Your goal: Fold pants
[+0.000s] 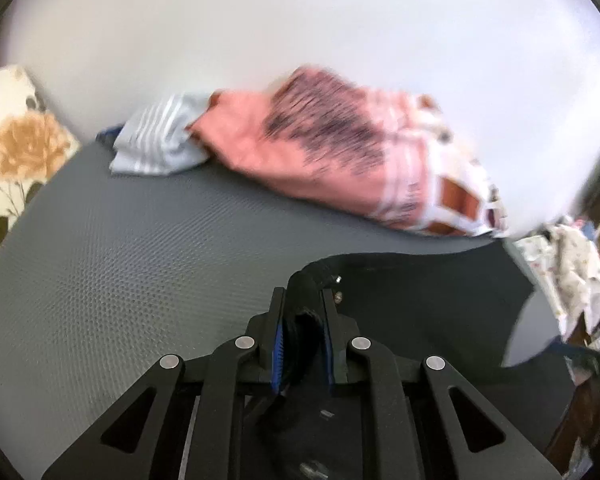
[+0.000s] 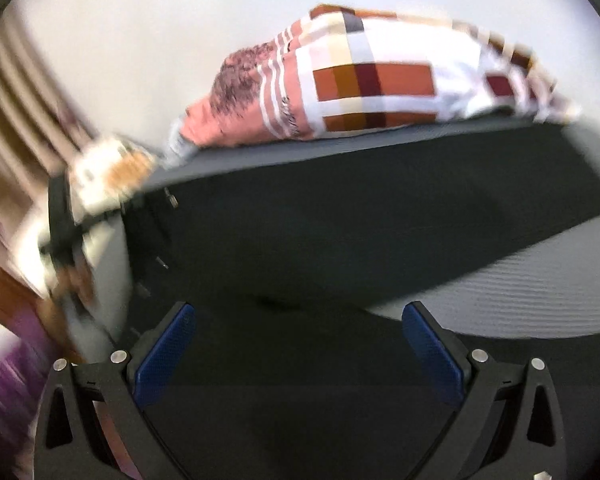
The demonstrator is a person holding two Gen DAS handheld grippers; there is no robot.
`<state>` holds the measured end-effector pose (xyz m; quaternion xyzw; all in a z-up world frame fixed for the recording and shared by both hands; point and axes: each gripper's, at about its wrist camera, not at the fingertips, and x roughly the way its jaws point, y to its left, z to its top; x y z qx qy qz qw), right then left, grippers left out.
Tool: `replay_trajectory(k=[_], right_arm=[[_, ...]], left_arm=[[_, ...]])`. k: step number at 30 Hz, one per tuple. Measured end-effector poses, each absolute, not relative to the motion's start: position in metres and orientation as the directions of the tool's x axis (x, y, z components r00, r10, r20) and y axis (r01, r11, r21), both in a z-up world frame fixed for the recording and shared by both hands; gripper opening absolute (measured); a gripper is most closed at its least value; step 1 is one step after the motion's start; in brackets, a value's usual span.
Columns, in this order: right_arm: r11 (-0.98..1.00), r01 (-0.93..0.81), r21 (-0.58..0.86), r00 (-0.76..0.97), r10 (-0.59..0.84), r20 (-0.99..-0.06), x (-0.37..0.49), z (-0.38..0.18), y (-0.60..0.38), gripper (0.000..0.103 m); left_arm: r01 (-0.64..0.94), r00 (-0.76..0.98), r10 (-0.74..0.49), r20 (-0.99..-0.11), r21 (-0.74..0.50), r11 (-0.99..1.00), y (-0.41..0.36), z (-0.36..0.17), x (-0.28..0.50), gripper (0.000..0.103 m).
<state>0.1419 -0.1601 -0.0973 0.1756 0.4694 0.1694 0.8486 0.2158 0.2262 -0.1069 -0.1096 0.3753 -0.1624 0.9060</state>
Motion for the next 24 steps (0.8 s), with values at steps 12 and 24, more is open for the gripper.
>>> replay_trajectory(k=[12, 24], right_arm=[[0.510, 0.197, 0.837, 0.373, 0.751, -0.546, 0.283, -0.169, -0.184, 0.080], [0.646, 0.155, 0.748, 0.411, 0.646, -0.643, 0.207, -0.157, -0.189, 0.007]], left_arm=[[0.293, 0.703, -0.446, -0.554, -0.347, 0.891, 0.189, -0.074, 0.080, 0.016], [0.225, 0.643, -0.417, -0.642, -0.363, 0.904, 0.201, -0.089, 0.035, 0.016]])
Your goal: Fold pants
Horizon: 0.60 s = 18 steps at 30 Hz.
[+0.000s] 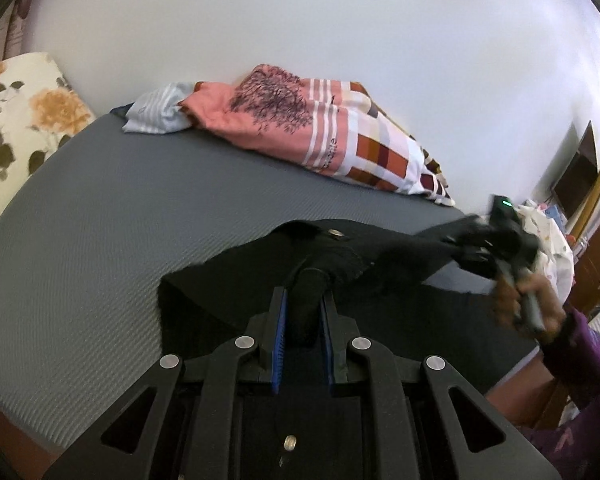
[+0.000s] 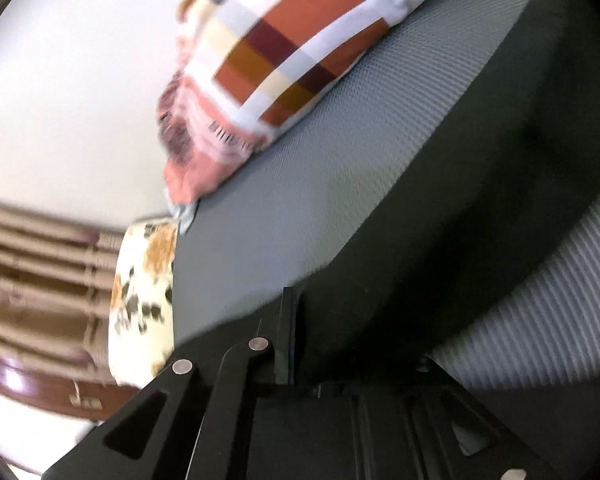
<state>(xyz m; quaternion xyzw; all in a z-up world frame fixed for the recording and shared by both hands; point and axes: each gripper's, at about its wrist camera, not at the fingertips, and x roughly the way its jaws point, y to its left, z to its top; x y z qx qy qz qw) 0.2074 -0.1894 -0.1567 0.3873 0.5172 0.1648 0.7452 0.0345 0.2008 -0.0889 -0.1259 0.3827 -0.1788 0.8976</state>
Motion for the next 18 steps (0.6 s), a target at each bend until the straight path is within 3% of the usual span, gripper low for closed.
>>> replay_trajectory(k=[5, 12, 15, 16, 18], right_arm=[[0.718, 0.099, 0.689, 0.384, 0.611, -0.692, 0.130, -0.148, -0.175, 0.007], [0.725, 0.138, 0.674, 0.297, 0.619, -0.727, 0.060, -0.185, -0.175, 0.007], [0.721, 0.155, 0.676, 0.271, 0.627, -0.731, 0.051, -0.197, -0.171, 0.007], [0.719, 0.156, 0.677, 0.263, 0.630, -0.731, 0.050, -0.200, -0.170, 0.007], [0.721, 0.149, 0.676, 0.258, 0.632, -0.731, 0.045, -0.201, -0.171, 0.007]], left_arm=[[0.203, 0.618, -0.381, -0.688, -0.328, 0.923, 0.206, -0.102, 0.008, 0.016], [0.137, 0.564, -0.328, -0.758, -0.306, 0.942, 0.218, -0.136, -0.021, 0.018], [0.090, 0.550, -0.258, -0.794, -0.251, 0.964, 0.219, -0.143, -0.028, 0.029], [0.068, 0.552, -0.220, -0.804, -0.219, 0.973, 0.221, -0.143, -0.031, 0.037], [0.021, 0.567, -0.135, -0.813, -0.150, 0.989, 0.225, -0.139, -0.040, 0.039]])
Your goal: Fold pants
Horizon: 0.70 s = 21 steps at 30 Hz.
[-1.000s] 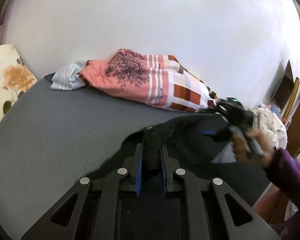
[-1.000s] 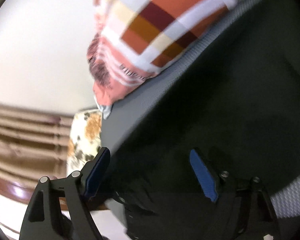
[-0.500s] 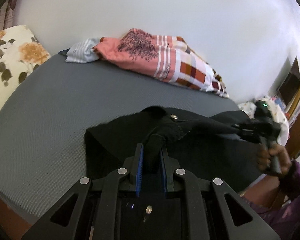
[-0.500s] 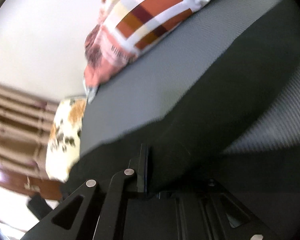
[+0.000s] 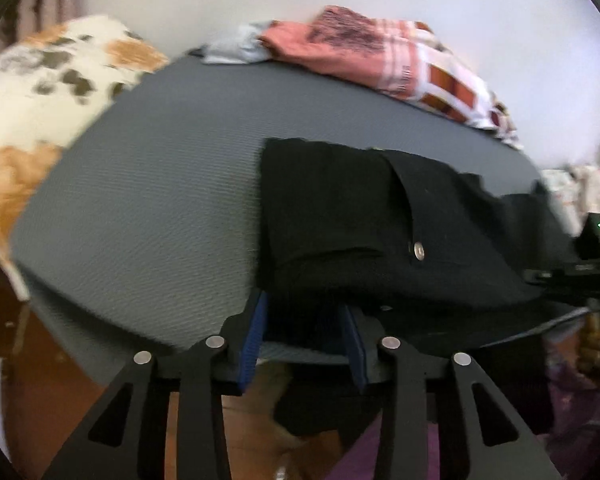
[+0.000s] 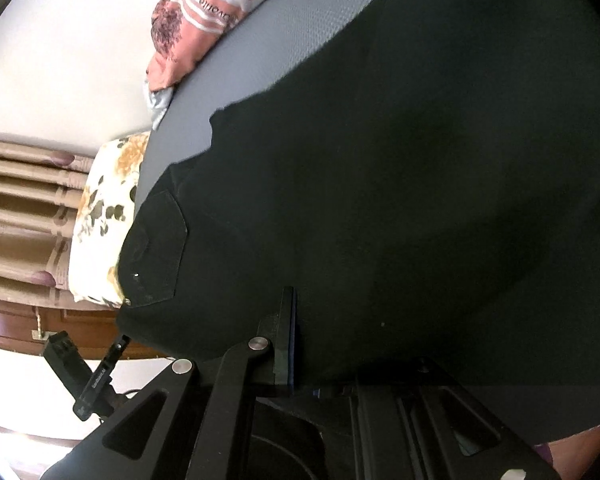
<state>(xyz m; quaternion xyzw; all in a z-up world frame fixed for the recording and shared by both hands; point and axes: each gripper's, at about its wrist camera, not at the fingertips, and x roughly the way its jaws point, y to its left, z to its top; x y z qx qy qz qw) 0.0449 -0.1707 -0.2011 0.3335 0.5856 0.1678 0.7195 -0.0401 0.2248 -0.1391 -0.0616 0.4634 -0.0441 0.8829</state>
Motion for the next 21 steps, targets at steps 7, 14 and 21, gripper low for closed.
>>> replay_trajectory(k=[7, 14, 21], right_arm=[[0.711, 0.132, 0.691, 0.267, 0.646, -0.715, 0.043, -0.202, -0.169, 0.007], [0.616, 0.150, 0.774, 0.321, 0.710, -0.627, 0.036, -0.208, -0.192, 0.013], [0.531, 0.203, 0.823, 0.535, 0.643, -0.547, 0.034, -0.200, -0.287, 0.031]], left_arm=[[-0.076, 0.710, -0.062, -0.702, -0.164, 0.984, 0.246, -0.087, -0.063, 0.043], [0.172, 0.550, -0.267, -0.791, -0.205, 0.963, 0.161, -0.114, -0.017, 0.050], [0.240, 0.479, -0.236, -0.845, -0.133, 0.962, 0.121, -0.164, -0.010, 0.050]])
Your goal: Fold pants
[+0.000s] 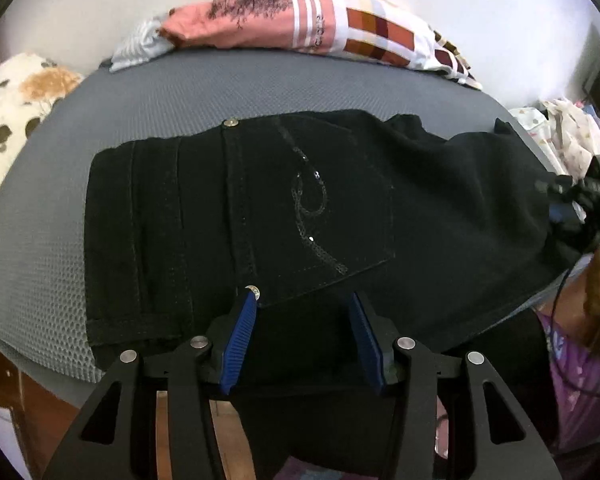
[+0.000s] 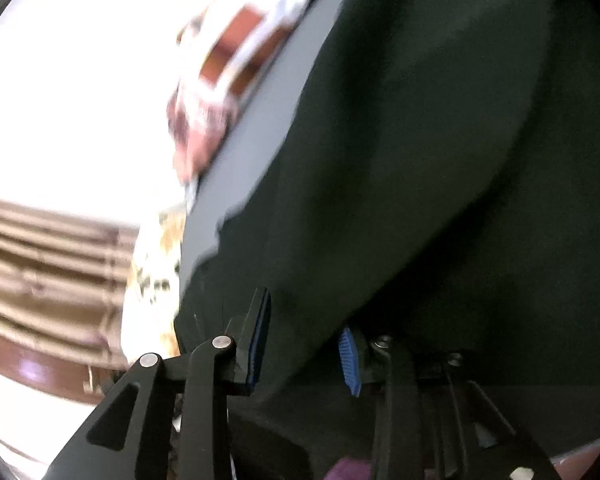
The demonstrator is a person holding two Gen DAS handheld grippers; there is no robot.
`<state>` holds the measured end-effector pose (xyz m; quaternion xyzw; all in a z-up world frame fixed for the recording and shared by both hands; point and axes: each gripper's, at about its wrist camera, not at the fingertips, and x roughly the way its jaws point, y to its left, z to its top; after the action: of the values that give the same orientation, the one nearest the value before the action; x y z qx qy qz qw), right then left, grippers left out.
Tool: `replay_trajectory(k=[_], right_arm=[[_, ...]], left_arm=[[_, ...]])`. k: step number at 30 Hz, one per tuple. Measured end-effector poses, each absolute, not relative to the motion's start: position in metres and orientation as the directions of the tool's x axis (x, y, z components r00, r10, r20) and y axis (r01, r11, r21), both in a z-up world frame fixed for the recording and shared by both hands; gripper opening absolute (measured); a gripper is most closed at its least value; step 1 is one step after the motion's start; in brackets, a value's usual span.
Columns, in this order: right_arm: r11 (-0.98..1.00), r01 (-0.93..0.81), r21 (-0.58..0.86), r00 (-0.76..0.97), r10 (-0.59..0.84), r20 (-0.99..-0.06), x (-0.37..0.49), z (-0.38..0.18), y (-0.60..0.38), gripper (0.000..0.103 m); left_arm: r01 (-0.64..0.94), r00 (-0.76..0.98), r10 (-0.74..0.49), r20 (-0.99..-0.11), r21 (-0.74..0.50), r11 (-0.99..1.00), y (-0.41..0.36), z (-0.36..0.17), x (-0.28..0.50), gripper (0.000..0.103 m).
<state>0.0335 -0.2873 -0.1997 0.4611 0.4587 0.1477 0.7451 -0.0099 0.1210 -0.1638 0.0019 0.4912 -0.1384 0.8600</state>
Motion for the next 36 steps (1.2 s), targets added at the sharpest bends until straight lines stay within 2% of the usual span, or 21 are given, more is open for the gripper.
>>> replay_trajectory(k=[6, 11, 12, 13, 14, 20, 22, 24, 28, 29, 30, 32, 36], right_arm=[[0.537, 0.205, 0.818, 0.661, 0.540, -0.521, 0.076, -0.188, -0.379, 0.029], [0.491, 0.267, 0.829, 0.675, 0.518, -0.525, 0.129, -0.193, -0.436, 0.029], [0.494, 0.293, 0.818, 0.678, 0.496, -0.542, 0.135, -0.194, -0.444, 0.023], [0.493, 0.312, 0.812, 0.687, 0.474, -0.551, 0.139, -0.193, -0.455, 0.005], [0.500, 0.325, 0.803, 0.693, 0.452, -0.562, 0.139, -0.190, -0.462, 0.005], [0.550, 0.255, 0.795, 0.793, 0.351, -0.497, 0.065, -0.133, -0.485, 0.005], [0.569, 0.274, 0.775, 0.796, 0.318, -0.515, 0.018, -0.127, -0.486, 0.005], [0.555, 0.321, 0.767, 0.782, 0.301, -0.545, -0.018, -0.139, -0.493, 0.005], [0.461, 0.479, 0.747, 0.711, 0.296, -0.638, -0.071, -0.203, -0.512, 0.004], [0.418, 0.493, 0.763, 0.713, 0.309, -0.630, -0.078, -0.217, -0.515, 0.000], [0.370, 0.461, 0.807, 0.753, 0.318, -0.576, -0.086, -0.226, -0.520, 0.000], [0.368, 0.442, 0.818, 0.765, 0.322, -0.558, -0.086, -0.227, -0.519, 0.002], [0.260, 0.388, 0.884, 0.808, 0.365, -0.462, -0.100, -0.237, -0.527, 0.000]], left_arm=[[0.188, 0.472, -0.220, -0.854, -0.146, 0.971, 0.126, -0.165, -0.004, 0.050], [0.165, 0.475, -0.222, -0.851, -0.162, 0.973, 0.131, -0.167, -0.003, 0.050], [0.167, 0.476, -0.214, -0.853, -0.151, 0.974, 0.130, -0.167, -0.003, 0.050], [0.172, 0.478, -0.209, -0.853, -0.143, 0.975, 0.128, -0.167, -0.003, 0.050], [0.176, 0.480, -0.204, -0.853, -0.135, 0.975, 0.127, -0.167, -0.003, 0.050], [0.183, 0.474, -0.219, -0.853, -0.147, 0.972, 0.131, -0.167, -0.003, 0.050], [0.175, 0.469, -0.232, -0.852, -0.168, 0.970, 0.134, -0.166, -0.004, 0.050], [0.175, 0.467, -0.238, -0.852, -0.175, 0.969, 0.137, -0.166, -0.006, 0.050], [0.189, 0.469, -0.229, -0.853, -0.156, 0.969, 0.135, -0.166, -0.011, 0.050], [0.197, 0.470, -0.225, -0.854, -0.147, 0.969, 0.134, -0.166, -0.011, 0.050], [0.199, 0.471, -0.221, -0.854, -0.141, 0.970, 0.133, -0.166, -0.011, 0.050], [0.204, 0.471, -0.212, -0.856, -0.128, 0.971, 0.131, -0.166, -0.011, 0.051], [0.202, 0.479, -0.212, -0.852, -0.128, 0.971, 0.130, -0.167, -0.012, 0.052]])
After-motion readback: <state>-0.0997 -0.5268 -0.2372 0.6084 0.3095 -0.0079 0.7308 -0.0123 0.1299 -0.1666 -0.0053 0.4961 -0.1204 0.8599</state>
